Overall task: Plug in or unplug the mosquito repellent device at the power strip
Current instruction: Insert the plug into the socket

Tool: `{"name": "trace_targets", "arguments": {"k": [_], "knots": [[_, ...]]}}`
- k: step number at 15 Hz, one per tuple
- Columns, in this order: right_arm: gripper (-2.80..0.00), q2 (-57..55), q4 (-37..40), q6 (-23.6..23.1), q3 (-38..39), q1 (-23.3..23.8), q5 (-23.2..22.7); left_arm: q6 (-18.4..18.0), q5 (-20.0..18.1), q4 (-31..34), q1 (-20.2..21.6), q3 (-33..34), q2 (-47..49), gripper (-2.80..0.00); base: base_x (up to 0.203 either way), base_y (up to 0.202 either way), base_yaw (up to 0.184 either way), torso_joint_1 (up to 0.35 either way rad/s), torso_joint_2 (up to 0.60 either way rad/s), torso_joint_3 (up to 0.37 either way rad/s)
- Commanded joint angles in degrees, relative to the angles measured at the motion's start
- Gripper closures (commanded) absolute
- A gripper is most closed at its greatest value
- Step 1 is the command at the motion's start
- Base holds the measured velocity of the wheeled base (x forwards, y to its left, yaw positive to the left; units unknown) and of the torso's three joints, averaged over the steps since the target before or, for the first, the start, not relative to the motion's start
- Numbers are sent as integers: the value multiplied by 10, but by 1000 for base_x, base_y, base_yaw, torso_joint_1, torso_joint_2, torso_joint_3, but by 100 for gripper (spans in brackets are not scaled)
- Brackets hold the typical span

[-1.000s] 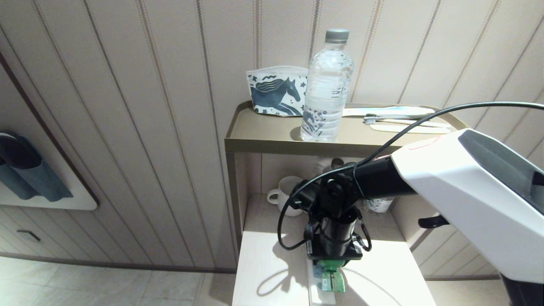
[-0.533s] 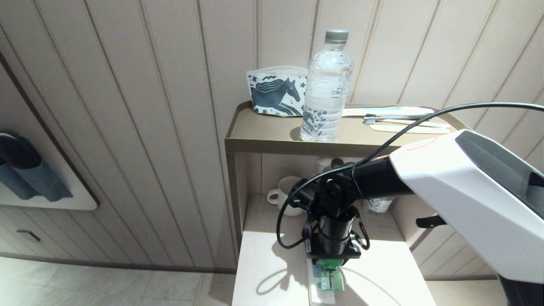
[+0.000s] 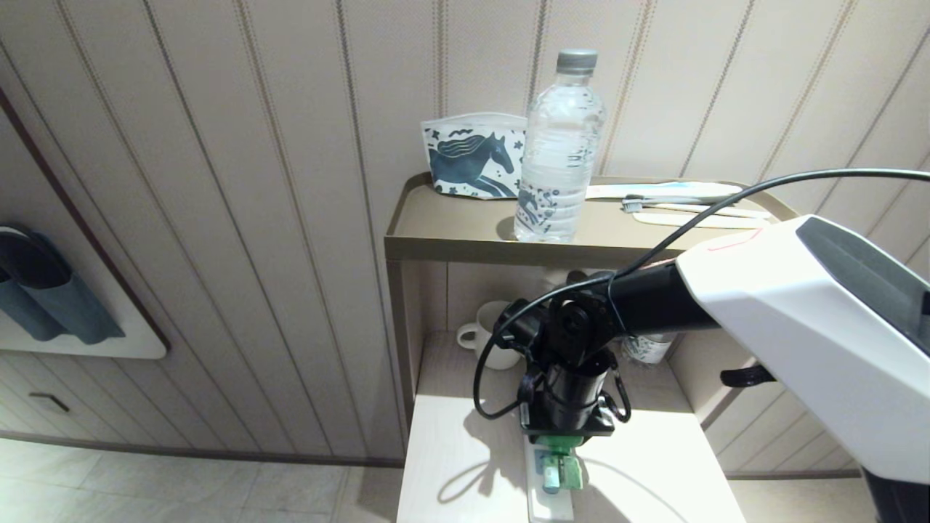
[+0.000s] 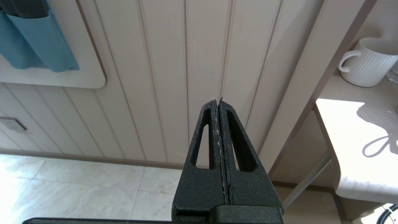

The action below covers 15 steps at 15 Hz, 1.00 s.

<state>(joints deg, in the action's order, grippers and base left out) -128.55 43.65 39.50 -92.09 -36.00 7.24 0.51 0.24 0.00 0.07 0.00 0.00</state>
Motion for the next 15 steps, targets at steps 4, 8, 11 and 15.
{"name": "trace_targets", "arguments": {"k": [4,8,11,15], "knots": [[0,-14,2,-2,-5,1,0,0,0,0,0,0,1,0,0,0,0,0,0,0],[0,-21,2,-2,-9,1,0,0,0,0,0,0,1,0,0,0,0,0,0,0],[0,-22,2,-2,-9,2,0,0,0,0,0,0,1,0,0,0,0,0,0,0],[0,-23,3,-2,0,1,-5,0,0,0,0,0,1,0,0,0,0,0,0,0]]}}
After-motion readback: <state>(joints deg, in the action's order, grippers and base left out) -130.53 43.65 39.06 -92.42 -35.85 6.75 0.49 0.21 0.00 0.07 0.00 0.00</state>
